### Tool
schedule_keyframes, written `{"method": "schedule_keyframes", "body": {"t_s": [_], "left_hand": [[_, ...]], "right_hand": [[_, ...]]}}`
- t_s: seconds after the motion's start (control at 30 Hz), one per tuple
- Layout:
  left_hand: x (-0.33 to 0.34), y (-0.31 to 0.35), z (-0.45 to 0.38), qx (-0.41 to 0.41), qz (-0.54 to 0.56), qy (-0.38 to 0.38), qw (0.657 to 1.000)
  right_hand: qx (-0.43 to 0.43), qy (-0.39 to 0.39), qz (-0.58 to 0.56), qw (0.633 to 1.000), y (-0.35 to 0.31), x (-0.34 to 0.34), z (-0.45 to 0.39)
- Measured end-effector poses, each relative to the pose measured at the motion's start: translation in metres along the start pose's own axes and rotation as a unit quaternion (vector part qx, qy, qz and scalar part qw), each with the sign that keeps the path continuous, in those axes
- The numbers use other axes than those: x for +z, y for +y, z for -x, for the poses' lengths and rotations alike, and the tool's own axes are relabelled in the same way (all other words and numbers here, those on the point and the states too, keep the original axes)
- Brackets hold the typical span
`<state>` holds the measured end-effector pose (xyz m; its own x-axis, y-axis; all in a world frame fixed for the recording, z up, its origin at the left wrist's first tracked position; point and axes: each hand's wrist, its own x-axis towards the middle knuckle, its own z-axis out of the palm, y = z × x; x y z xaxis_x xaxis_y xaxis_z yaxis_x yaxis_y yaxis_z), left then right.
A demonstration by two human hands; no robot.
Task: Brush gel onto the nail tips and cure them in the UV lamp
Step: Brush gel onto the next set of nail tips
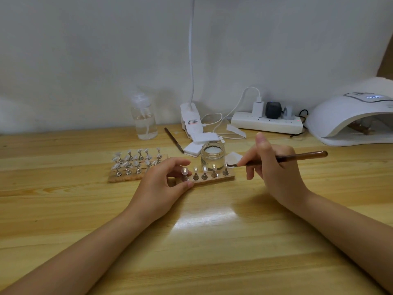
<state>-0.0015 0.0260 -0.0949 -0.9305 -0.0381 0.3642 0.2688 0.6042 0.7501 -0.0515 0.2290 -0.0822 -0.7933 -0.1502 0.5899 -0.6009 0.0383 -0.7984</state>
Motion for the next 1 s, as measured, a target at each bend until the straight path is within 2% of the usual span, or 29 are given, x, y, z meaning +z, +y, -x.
{"method": "schedule_keyframes", "body": {"t_s": [0.13, 0.33, 0.57, 0.87, 1.0], "left_hand": [[0.0002, -0.0006, -0.0002, 0.000, 0.004, 0.002, 1.000], [0.0004, -0.0002, 0.0001, -0.001, 0.001, 0.005, 1.000], [0.0002, 0.0011, 0.0001, -0.003, -0.001, 0.003, 1.000], [0.0001, -0.0005, -0.0001, -0.003, -0.001, -0.003, 1.000], [0.0001, -0.0014, -0.0001, 0.002, 0.003, -0.004, 1.000]], "right_hand": [[0.002, 0.012, -0.013, 1.000, -0.0004, -0.0003, -0.0006], [0.005, -0.010, 0.000, 1.000, -0.0007, 0.0022, 0.0009], [-0.018, 0.011, -0.009, 1.000, -0.0008, 0.0013, 0.0001], [-0.009, -0.014, -0.009, 1.000, -0.0008, 0.0012, 0.0006], [-0.036, 0.023, 0.015, 0.999, -0.0026, -0.0048, -0.0053]]}}
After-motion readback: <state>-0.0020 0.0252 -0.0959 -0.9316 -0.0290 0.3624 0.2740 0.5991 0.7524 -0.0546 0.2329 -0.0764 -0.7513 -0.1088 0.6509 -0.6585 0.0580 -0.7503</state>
